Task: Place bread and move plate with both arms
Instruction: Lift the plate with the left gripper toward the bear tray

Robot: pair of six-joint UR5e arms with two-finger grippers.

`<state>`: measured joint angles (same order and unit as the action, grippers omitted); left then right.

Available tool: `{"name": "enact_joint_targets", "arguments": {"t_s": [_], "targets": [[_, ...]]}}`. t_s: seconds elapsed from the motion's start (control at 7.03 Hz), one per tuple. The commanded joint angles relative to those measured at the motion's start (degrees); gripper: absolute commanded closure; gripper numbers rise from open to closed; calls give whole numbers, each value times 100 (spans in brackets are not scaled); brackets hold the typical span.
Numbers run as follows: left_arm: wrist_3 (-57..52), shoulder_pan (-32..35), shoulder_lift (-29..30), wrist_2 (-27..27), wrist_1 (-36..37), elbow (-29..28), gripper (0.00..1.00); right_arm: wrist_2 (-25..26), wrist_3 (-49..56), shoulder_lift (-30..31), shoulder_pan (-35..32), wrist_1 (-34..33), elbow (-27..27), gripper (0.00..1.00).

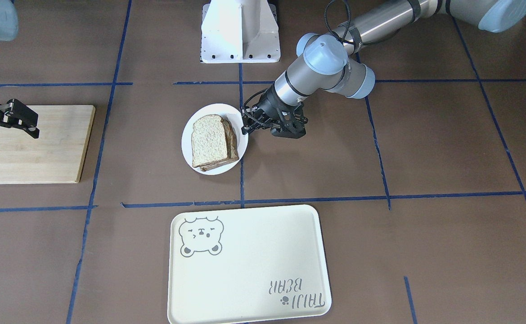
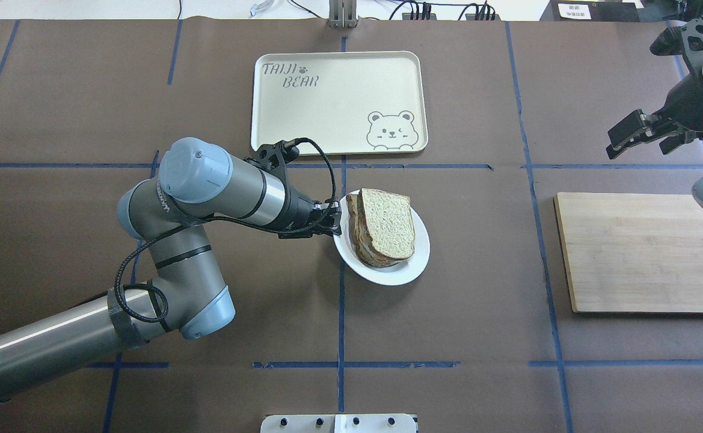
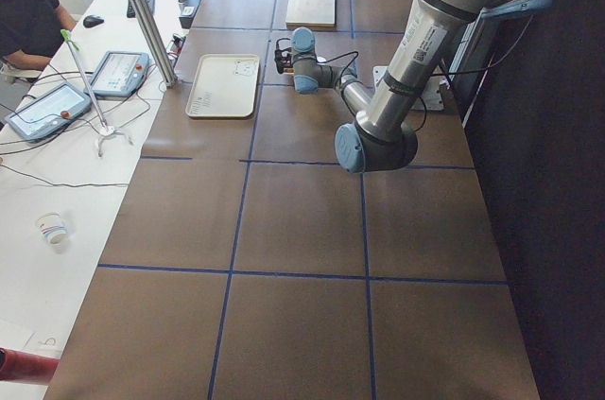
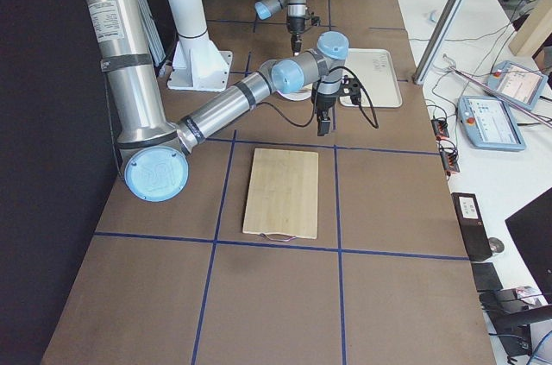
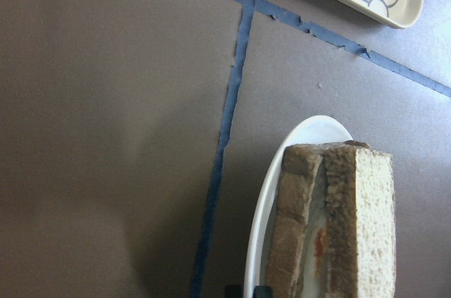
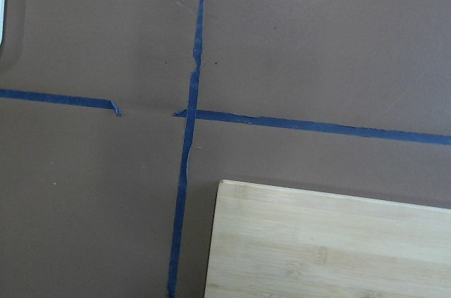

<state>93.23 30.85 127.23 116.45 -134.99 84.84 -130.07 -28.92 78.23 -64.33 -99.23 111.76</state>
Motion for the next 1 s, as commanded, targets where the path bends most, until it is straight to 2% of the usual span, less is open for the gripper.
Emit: {"name": "enact_joint_targets", "arguments": {"t_s": [0.0,0.14,0.57,0.85], "targets": [[73,0,65,9,-9,42,94,-1,0,17,-10,0,3,0],[73,0,57,9,-123,42,95,-1,0,17,-10,0,3,0],[352,35,-75,9,-1403,-124,98,-19,0,17,-45,0,12,0],[616,44,-84,0,-2308,-519,99,8,0,17,-45,0,21,0]]}}
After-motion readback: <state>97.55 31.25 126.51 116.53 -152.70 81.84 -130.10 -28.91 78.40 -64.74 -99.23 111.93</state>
